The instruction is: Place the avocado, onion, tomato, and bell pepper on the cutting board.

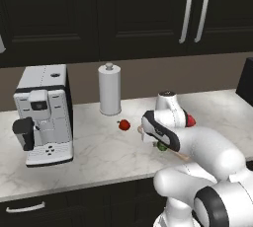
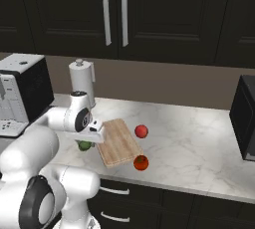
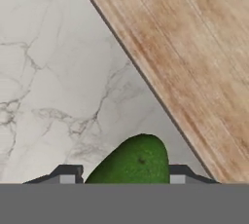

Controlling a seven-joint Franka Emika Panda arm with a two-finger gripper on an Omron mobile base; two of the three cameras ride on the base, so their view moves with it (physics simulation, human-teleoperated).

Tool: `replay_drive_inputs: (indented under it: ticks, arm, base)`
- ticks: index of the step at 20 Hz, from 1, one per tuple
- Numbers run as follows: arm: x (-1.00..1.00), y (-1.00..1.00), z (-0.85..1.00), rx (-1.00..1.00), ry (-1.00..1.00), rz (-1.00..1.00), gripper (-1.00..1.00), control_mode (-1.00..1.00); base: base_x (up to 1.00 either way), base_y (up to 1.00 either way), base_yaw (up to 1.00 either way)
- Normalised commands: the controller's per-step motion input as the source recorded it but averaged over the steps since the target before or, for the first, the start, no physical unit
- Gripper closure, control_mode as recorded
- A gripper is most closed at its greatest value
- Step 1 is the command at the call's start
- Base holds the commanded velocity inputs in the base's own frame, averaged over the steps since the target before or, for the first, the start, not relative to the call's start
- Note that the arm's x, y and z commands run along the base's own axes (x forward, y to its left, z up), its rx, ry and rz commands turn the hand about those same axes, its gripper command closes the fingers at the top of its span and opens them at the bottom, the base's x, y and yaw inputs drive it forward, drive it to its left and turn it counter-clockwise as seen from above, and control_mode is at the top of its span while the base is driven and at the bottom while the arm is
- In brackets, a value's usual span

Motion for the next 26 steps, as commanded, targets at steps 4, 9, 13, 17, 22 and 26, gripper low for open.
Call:
replay_drive_inputs:
  ticks: [4,9,13,17,22,26]
  arm:
    - [0.24,0.0,0.29,0.0,-0.2,0.07,1.0,-1.0]
    - [0.2,-0.12,0.29,0.0,-0.21,0.04,1.0,-1.0]
    - [0.29,-0.19,0.28,0.0,-0.15,0.02,1.0,-1.0]
    - [0.45,-0.11,0.09,0.0,-0.06,0.01,1.0,-1.0]
    - [0.53,-0.01,0.0,0.0,0.0,0.01,1.0,-1.0]
    - [0.46,0.0,0.0,0.0,0.0,0.0,1.0,-1.0]
  base:
    - [0.0,0.0,0.0]
    - [0.0,0.0,0.0]
    - [0.0,0.0,0.0]
    - [0.0,0.0,0.0]
    - [0.0,0.0,0.0]
    - [0.0,0.0,0.0]
